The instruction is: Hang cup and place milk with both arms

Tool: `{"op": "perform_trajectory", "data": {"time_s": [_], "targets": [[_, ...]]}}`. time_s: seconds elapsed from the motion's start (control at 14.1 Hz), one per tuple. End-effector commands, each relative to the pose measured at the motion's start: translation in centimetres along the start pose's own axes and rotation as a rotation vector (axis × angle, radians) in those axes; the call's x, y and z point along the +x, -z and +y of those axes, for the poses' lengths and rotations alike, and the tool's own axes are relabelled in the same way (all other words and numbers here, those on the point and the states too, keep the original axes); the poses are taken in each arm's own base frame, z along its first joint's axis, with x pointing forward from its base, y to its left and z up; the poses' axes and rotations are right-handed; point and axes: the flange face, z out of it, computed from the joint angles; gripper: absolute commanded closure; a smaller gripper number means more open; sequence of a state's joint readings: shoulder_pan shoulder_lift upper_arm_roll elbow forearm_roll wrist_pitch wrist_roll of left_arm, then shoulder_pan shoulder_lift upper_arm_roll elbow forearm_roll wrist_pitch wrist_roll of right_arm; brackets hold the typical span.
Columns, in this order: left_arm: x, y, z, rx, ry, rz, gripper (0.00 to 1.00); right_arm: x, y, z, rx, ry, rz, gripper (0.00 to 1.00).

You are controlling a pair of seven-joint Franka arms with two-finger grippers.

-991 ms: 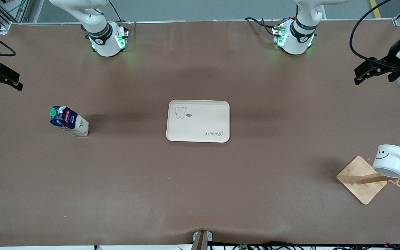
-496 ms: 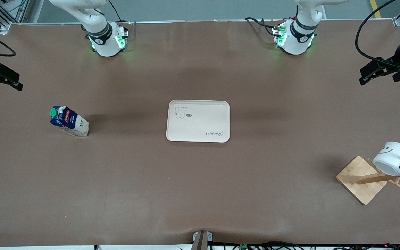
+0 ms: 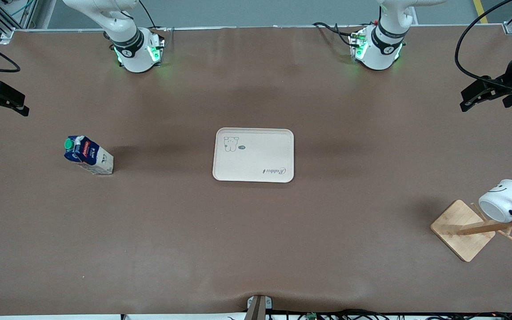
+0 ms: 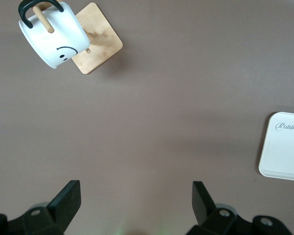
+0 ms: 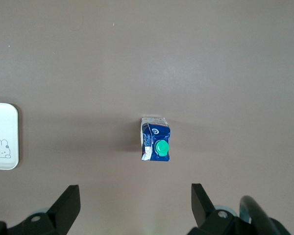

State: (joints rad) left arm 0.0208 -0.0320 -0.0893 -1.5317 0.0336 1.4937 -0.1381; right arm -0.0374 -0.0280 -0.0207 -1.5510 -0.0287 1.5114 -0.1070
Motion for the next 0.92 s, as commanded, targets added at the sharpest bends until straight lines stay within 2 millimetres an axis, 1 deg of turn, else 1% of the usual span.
{"op": "perform_trajectory", "data": {"time_s": [0.0, 0.14, 0.85], "targets": [[0.21, 0.45, 0.49, -0.022, -0.017, 0.005, 0.00, -0.06, 0.19, 0.28, -0.010, -0.002, -0.003, 0.00], [0.15, 0.37, 0.82, -0.021, -0.019, 0.002, 0.00, -0.06, 0.19, 0.30, -0.011, -0.002, -0.003, 0.00], [-0.25, 0.11, 1.15, 0.000, -0.024, -0.027, 0.00, -0.07, 0.19, 0.37, -0.009, -0.002, -0.003, 0.00]]}}
